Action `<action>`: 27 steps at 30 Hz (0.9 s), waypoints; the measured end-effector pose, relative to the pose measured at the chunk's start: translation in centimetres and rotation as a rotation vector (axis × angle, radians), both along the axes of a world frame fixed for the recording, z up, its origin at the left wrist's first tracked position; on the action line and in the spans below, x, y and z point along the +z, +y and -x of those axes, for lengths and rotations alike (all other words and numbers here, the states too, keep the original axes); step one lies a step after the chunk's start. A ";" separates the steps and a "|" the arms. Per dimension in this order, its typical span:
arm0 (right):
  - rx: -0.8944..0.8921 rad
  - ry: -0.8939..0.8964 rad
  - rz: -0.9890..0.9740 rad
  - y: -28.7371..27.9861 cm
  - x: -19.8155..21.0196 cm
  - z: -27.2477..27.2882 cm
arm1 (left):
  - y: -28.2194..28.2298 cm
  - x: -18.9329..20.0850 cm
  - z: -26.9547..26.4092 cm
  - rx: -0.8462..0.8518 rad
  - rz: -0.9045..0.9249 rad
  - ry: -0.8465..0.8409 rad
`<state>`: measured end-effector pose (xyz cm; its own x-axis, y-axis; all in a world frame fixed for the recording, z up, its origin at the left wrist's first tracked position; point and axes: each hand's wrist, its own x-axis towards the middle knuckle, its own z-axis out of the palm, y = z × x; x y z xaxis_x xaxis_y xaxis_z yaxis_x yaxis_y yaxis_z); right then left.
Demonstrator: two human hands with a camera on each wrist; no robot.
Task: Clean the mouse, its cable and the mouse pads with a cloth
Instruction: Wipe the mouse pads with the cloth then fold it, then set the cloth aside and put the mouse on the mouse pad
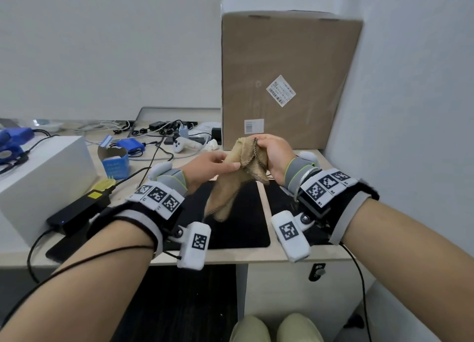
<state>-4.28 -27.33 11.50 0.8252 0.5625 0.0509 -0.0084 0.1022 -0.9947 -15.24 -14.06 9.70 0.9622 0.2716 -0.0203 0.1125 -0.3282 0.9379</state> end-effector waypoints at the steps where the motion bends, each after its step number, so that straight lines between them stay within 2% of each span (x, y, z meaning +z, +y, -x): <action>1: -0.026 0.010 0.018 -0.2 -0.1 -0.3 | 0.1 0.1 0.1 -0.029 0.005 0.018; 4: -0.043 0.016 0.172 -0.9 -1.1 -1.3 | -0.5 0.6 0.3 -0.104 0.096 0.070; 6: -0.079 -0.115 0.413 -1.4 -1.9 -1.4 | -1.2 0.8 0.2 -0.083 0.179 0.065; 8: -0.202 -0.273 0.516 -1.9 -2.7 -0.9 | -2.0 0.8 -0.2 0.004 0.253 0.065; 10: -0.258 -0.420 0.458 -2.1 -3.5 0.3 | -2.5 0.6 -0.6 0.115 0.278 0.072; 12: -0.201 -0.495 0.398 -2.2 -4.5 1.5 | -2.8 0.4 -0.9 0.194 0.272 0.062; 14: -0.087 -0.453 0.358 -2.6 -5.1 2.5 | -2.8 0.2 -1.2 0.196 0.316 0.016; 17: 0.083 -0.336 0.323 -3.3 -5.4 2.8 | -2.5 0.0 -1.2 0.057 0.351 -0.047; 19: 0.147 -0.340 0.377 -3.7 -5.6 2.1 | -2.5 -0.2 -1.0 0.004 0.274 -0.060; 22: 0.167 -0.366 0.476 -3.9 -5.5 1.0 | -1.8 -0.9 -0.8 0.019 0.123 -0.041; 25: 0.147 -0.368 0.466 -3.8 -5.6 0.6 | -1.2 -1.2 -0.6 -0.020 -0.261 0.069; 27: 0.145 -0.362 0.465 -3.4 -5.8 0.3 | -1.1 -1.1 -0.6 0.008 -0.413 0.103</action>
<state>-4.62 -30.74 5.68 0.7144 0.6988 0.0361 0.3576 -0.3203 -0.8772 -14.64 -15.12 8.65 0.9587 0.2843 -0.0042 0.2026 -0.6728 0.7115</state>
